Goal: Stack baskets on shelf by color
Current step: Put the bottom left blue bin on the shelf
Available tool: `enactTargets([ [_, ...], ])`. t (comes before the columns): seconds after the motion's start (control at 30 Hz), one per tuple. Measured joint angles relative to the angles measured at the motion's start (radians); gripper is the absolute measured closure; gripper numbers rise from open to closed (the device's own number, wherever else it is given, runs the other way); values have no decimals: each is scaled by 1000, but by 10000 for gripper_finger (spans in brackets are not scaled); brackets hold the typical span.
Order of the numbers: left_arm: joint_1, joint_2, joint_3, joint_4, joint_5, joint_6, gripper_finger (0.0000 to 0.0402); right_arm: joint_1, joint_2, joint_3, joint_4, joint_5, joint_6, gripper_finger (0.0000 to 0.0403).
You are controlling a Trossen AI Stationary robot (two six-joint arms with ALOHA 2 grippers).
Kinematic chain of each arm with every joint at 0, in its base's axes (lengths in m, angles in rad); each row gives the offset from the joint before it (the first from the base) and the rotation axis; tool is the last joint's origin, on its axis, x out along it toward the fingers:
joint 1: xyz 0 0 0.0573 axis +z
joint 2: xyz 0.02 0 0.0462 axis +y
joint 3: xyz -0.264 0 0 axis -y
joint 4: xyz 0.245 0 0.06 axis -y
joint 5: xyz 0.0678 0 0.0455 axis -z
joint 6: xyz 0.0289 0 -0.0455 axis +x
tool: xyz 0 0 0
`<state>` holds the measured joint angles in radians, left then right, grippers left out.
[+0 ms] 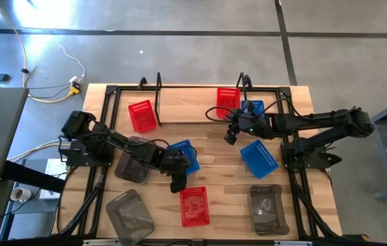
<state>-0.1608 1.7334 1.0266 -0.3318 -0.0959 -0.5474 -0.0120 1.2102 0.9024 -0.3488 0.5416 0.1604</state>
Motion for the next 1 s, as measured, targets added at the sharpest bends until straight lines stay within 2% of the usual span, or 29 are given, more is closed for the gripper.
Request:
enactTargets([
  [0.13, 0, 25, 0, 2, -2, -4, 256, 0, 0, 0, -3, 0, 0, 350],
  [0.27, 0, 44, 0, 0, -3, -26, 277, 0, 0, 0, -4, 0, 0, 350],
  [0.57, -8, 33, 0, 4, -21, 9, 389, 0, 0, 0, -6, 0, 0, 350],
  [0.77, -18, -4, 0, -11, -29, 59, 396, 0, 0, 0, -7, 0, 0, 350],
  [1.0, -25, -113, 31, -97, -36, 149, 399, 0, 0, 0, -9, -1, -1, 350],
])
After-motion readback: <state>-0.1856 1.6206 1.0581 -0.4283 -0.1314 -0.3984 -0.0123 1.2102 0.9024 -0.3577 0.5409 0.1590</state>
